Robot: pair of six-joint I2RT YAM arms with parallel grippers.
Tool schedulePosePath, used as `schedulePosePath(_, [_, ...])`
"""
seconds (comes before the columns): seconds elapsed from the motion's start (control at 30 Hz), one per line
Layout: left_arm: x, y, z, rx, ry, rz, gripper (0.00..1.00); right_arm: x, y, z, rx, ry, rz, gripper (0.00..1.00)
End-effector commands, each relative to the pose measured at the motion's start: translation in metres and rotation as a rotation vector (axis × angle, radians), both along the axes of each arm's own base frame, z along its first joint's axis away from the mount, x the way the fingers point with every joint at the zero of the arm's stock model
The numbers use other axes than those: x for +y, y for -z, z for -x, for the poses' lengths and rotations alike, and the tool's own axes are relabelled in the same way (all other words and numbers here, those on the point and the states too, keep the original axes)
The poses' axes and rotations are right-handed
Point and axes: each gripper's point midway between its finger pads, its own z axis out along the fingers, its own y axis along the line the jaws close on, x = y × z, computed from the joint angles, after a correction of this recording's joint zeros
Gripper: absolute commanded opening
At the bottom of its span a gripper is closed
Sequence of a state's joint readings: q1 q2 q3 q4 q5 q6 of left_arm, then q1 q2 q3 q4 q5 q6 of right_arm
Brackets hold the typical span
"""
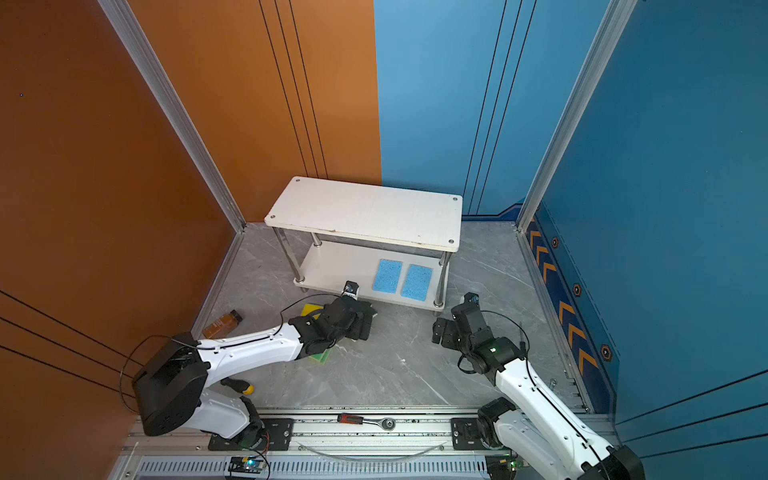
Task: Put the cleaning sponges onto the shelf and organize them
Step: 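Draw the left gripper back out from under the shelf toward the table sponges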
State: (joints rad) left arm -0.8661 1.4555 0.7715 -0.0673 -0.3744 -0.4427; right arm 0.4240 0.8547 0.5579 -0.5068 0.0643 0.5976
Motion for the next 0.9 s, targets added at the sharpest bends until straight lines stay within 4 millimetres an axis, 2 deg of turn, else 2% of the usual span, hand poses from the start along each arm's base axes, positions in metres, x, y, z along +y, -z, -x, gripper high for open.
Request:
schedulePosePath(0.0, [-0.007, -0.009, -0.001, -0.042, 0.032, 0.075, 0.98, 0.009, -0.012, -0.004, -0.015, -0.041, -0.039, 0.99])
schedulePosePath(0.37, [-0.008, 0.013, 0.000, -0.010, 0.044, 0.067, 0.98, 0.040, -0.022, -0.007, -0.010, -0.136, -0.190, 1.00])
schedulePosePath(0.67, [-0.004, 0.020, 0.005, -0.003, 0.044, 0.050, 0.98, 0.048, -0.030, -0.012, -0.037, -0.156, -0.319, 1.00])
schedulePosePath(0.87, [0.001, 0.025, 0.008, 0.006, 0.037, 0.032, 0.98, 0.052, -0.026, -0.011, -0.018, -0.175, -0.400, 1.00])
